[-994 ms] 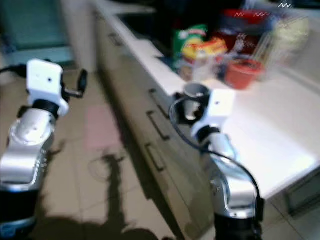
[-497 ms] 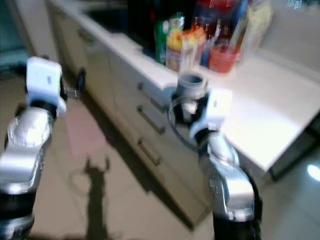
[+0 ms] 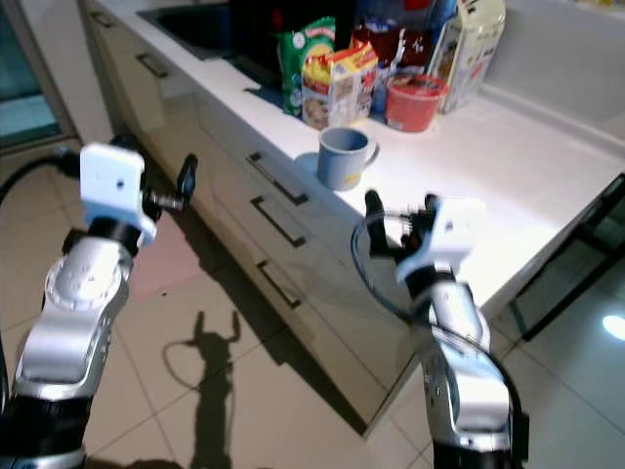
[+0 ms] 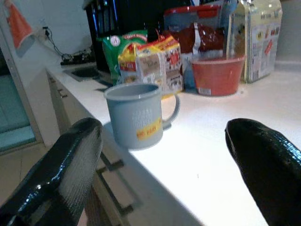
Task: Setting the table
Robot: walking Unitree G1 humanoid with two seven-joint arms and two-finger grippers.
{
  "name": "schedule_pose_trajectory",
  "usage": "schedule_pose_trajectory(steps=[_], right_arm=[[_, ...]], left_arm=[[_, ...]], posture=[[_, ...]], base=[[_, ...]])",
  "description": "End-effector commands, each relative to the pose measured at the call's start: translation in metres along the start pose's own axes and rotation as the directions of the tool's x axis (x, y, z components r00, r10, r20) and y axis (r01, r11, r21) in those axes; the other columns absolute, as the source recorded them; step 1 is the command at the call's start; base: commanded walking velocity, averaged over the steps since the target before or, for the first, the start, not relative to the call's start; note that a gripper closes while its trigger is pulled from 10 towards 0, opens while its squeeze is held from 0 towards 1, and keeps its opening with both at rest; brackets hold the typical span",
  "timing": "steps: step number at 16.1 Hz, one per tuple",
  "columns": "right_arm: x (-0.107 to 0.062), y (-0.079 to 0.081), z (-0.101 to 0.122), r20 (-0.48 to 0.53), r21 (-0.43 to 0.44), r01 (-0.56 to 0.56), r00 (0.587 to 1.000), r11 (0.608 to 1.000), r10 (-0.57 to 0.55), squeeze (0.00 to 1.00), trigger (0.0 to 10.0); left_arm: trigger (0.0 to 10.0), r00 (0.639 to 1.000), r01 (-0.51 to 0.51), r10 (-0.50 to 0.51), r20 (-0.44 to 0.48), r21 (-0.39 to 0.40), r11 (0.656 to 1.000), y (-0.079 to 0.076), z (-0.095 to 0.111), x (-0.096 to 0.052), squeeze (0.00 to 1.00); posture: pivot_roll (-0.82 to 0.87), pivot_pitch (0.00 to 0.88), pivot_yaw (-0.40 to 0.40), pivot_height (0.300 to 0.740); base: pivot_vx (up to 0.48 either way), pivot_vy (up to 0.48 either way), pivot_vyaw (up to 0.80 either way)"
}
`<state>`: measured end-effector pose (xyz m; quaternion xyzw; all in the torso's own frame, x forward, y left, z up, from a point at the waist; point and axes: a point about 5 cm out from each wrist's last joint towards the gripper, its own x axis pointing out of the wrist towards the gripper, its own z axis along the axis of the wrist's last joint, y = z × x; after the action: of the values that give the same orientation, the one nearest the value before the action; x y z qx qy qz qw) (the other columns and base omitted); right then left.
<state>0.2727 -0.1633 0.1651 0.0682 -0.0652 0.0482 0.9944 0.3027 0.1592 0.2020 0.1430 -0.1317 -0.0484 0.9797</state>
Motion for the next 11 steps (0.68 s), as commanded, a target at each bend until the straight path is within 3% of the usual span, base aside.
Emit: schedule_pose_trajectory(steps=[1,3,8,11], right_arm=[[0.0,0.001,0.002,0.017,-0.021,-0.016,1.0,1.0,0.017,0.0,10.0],[0.003,0.001,0.006,0.024,-0.004,-0.017,1.0,1.0,0.018,0.0,10.0],[0.01,0.009,0.004,-0.011,0.0,-0.091,0.996,0.996,0.091,0.0,10.0],[0.012,0.011,0.007,-0.01,0.012,-0.104,0.994,0.994,0.105,0.0,10.0]], left_arm=[[10.0,1.0,0.025,-0.025,-0.006,0.016,1.0,-0.003,-0.003,-0.001,0.0],[10.0,1.0,0.013,-0.013,-0.002,0.007,1.0,0.0,-0.003,0.003,0.0],[10.0,1.0,0.007,-0.007,-0.014,0.025,1.0,0.005,-0.006,0.006,0.0],[10.0,1.0,0.009,-0.009,-0.02,0.022,1.0,0.004,-0.007,0.008,0.0]], posture=[[0.0,0.0,-0.017,0.74],[-0.01,0.0,-0.009,0.74],[0.0,0.0,-0.01,0.74],[-0.01,0.0,-0.005,0.74]], base=[[0.0,0.0,0.0],[0.0,0.0,0.0],[0.304,0.0,-0.45],[0.341,0.0,0.0]])
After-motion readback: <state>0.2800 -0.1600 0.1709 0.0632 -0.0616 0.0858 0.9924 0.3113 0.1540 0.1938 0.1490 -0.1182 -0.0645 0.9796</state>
